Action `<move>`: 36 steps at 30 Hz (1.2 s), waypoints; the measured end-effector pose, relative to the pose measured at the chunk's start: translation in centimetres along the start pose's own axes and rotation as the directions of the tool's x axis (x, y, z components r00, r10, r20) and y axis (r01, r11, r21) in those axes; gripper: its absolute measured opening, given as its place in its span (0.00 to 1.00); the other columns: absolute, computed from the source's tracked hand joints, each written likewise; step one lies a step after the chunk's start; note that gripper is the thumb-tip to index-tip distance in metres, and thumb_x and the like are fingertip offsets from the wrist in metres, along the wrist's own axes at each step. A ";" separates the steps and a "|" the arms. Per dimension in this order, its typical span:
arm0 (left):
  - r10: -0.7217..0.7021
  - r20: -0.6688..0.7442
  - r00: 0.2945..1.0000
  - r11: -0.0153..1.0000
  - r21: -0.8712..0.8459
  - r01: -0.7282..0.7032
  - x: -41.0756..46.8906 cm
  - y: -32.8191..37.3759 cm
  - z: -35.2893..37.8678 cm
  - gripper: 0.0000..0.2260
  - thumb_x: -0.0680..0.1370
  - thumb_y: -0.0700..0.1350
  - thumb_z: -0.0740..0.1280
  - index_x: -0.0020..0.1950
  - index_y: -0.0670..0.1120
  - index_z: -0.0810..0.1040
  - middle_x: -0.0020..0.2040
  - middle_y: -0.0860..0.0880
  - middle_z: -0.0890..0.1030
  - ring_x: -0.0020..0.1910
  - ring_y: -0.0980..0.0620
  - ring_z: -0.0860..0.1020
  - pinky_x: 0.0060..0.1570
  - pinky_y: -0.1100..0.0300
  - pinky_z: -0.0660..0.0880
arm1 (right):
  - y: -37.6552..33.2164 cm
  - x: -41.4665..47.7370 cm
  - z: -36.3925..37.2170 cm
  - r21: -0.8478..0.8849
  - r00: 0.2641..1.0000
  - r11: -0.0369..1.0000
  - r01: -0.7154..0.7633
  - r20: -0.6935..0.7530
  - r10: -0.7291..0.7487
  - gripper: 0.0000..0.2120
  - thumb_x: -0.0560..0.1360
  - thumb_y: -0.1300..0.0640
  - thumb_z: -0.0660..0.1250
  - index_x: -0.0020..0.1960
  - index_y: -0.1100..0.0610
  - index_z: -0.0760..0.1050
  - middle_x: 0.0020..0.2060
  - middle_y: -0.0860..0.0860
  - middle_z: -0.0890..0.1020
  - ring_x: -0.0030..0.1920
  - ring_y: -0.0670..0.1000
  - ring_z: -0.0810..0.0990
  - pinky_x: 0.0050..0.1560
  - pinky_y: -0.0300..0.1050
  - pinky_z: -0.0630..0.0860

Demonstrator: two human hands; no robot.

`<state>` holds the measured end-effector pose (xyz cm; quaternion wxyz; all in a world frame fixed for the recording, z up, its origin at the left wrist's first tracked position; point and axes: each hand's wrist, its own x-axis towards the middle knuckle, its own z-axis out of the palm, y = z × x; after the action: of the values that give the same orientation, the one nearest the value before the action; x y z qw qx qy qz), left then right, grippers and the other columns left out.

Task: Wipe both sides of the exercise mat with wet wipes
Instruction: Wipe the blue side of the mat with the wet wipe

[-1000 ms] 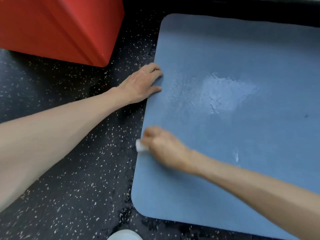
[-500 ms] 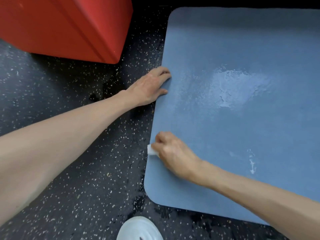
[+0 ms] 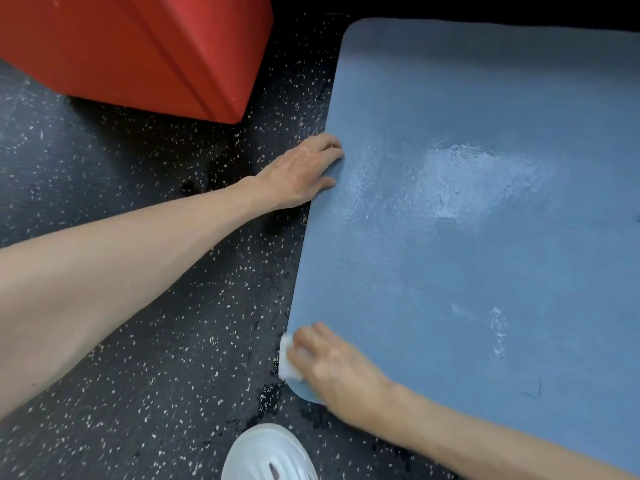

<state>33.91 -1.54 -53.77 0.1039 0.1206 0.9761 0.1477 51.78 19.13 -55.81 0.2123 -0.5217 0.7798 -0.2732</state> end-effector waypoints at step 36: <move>-0.196 -0.382 0.903 0.980 -0.054 0.190 2.2 0.9 4.0 0.19 0.78 0.32 0.58 0.69 0.31 0.69 0.68 0.36 0.72 0.67 0.38 0.71 0.69 0.49 0.67 | 10.5 4.6 -9.0 -0.313 0.950 0.926 -0.213 -0.289 0.121 0.14 0.82 0.51 0.56 0.45 0.57 0.73 0.40 0.47 0.71 0.40 0.48 0.68 0.39 0.39 0.63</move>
<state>32.98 0.90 -57.56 -0.0750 -0.0085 0.9834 0.1649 37.19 19.92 -56.00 0.0358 -0.4403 0.8785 -0.1821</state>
